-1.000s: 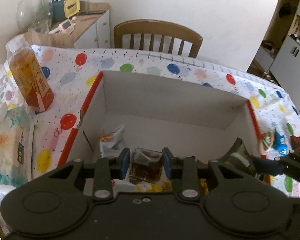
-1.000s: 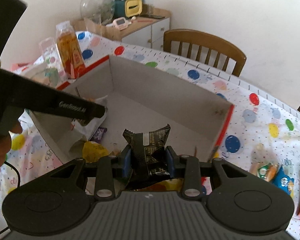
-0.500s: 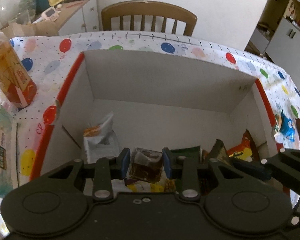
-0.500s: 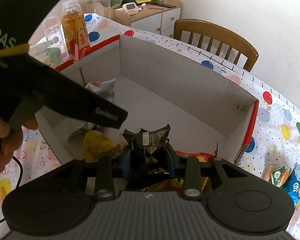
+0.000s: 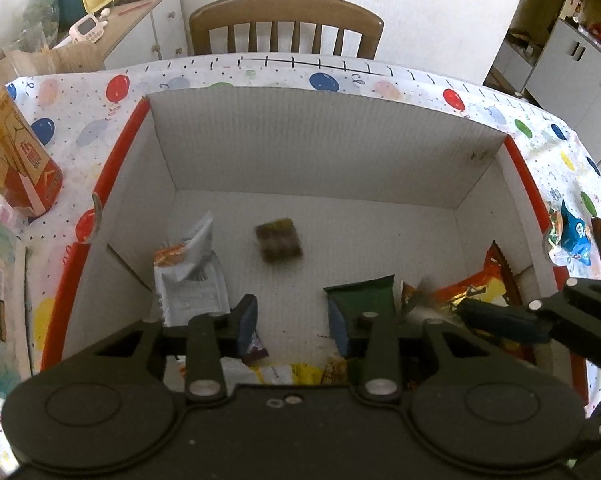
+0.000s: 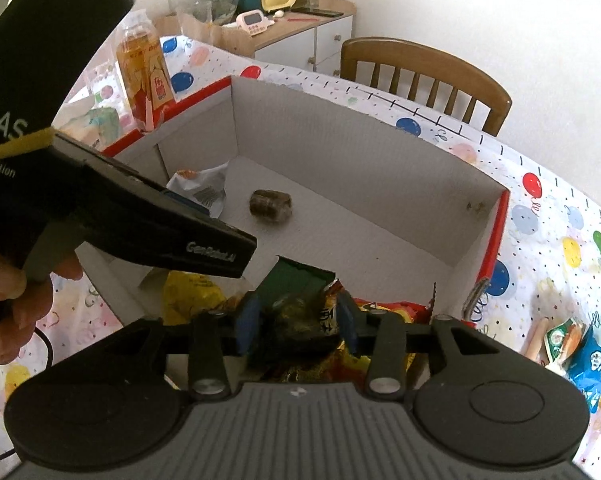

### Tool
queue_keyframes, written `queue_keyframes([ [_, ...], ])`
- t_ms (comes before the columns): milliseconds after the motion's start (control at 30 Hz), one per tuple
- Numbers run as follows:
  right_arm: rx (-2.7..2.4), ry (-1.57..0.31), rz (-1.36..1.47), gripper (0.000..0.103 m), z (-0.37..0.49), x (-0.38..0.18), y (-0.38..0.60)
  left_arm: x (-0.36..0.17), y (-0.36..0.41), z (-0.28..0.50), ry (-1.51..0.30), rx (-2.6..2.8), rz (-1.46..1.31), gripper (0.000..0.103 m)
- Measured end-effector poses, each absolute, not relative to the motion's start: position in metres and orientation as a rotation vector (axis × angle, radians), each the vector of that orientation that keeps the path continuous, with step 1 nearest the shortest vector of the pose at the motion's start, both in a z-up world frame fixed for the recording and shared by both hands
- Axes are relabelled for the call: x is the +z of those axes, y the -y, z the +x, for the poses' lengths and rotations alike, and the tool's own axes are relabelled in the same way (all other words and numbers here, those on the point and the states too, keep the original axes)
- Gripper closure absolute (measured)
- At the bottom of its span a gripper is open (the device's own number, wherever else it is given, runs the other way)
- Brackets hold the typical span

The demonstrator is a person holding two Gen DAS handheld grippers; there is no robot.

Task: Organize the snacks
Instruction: 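Carry both snacks into the red box and open both tools, then withdraw both tools from the box toward the last snacks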

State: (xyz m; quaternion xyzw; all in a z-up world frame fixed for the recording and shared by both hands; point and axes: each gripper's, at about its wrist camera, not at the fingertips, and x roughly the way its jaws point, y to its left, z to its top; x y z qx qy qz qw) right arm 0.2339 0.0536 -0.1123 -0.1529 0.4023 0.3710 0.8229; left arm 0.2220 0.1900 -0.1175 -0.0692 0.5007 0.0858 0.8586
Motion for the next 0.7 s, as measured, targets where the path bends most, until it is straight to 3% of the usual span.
queue_keyframes([
  [100,0.800,-0.851,-0.300,0.051,0.234,-0.107,-0.047,-0.115,-0.189,0.219,-1.041,0.188,-0.142,0.051],
  [200,0.811,-0.844,-0.276,0.049,0.234,-0.101,-0.040,-0.111,-0.188,0.216,-1.026,0.191,-0.128,0.050],
  [300,0.813,-0.826,-0.252,0.036,0.233,-0.094,-0.031,-0.106,-0.186,0.212,-1.010,0.195,-0.123,0.043],
  [700,0.794,-0.794,-0.148,0.033,0.230,-0.072,0.013,-0.074,-0.170,0.194,-0.917,0.183,-0.082,0.025],
])
